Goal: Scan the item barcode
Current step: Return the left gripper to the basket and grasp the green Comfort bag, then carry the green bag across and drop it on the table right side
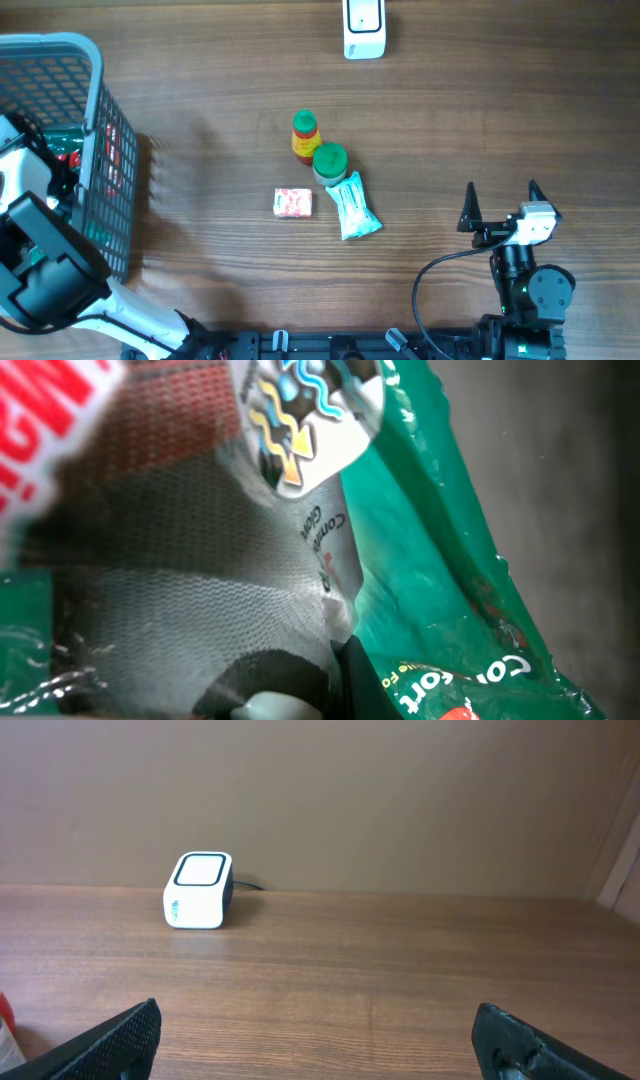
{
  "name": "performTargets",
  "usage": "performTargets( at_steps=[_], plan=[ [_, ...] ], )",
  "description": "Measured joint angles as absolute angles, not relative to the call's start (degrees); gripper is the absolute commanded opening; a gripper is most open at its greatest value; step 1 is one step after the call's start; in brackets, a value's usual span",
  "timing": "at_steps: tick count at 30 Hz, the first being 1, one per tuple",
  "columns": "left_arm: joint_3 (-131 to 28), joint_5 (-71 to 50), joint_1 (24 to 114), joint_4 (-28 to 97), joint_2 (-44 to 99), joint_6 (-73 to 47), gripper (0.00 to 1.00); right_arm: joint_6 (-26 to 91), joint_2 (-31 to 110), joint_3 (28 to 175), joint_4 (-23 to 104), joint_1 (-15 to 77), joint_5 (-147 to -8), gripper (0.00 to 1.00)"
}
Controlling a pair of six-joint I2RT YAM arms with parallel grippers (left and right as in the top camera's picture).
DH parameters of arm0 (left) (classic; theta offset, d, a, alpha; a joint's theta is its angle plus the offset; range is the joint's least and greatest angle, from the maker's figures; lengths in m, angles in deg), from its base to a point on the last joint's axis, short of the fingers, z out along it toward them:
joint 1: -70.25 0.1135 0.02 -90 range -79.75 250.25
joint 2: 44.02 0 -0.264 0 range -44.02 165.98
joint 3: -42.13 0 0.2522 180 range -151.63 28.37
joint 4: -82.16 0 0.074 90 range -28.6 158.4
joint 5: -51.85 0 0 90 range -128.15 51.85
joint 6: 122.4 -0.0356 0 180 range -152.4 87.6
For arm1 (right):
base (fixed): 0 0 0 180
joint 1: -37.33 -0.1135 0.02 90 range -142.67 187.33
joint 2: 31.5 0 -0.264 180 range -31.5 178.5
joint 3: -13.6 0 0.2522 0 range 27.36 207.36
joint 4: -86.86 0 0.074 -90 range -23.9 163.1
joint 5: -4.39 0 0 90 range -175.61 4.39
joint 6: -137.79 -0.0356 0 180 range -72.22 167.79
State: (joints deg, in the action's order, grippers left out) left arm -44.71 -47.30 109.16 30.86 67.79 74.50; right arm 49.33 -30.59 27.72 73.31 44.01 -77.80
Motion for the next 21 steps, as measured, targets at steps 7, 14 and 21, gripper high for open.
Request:
performTargets(
  at_steps=[7,14,21],
  plan=[
    [-44.44,-39.43,112.66,25.48,64.32,65.12,0.04,49.33,-30.59,27.72,73.31,44.01,-77.80,1.00],
    [-44.07,-36.66,113.54,21.92,50.28,56.55,0.04,49.33,-30.59,27.72,73.31,44.01,-77.80,1.00],
    [-46.28,-36.31,113.54,23.64,24.89,53.71,0.04,49.33,-30.59,27.72,73.31,44.01,-77.80,1.00]
  ],
)
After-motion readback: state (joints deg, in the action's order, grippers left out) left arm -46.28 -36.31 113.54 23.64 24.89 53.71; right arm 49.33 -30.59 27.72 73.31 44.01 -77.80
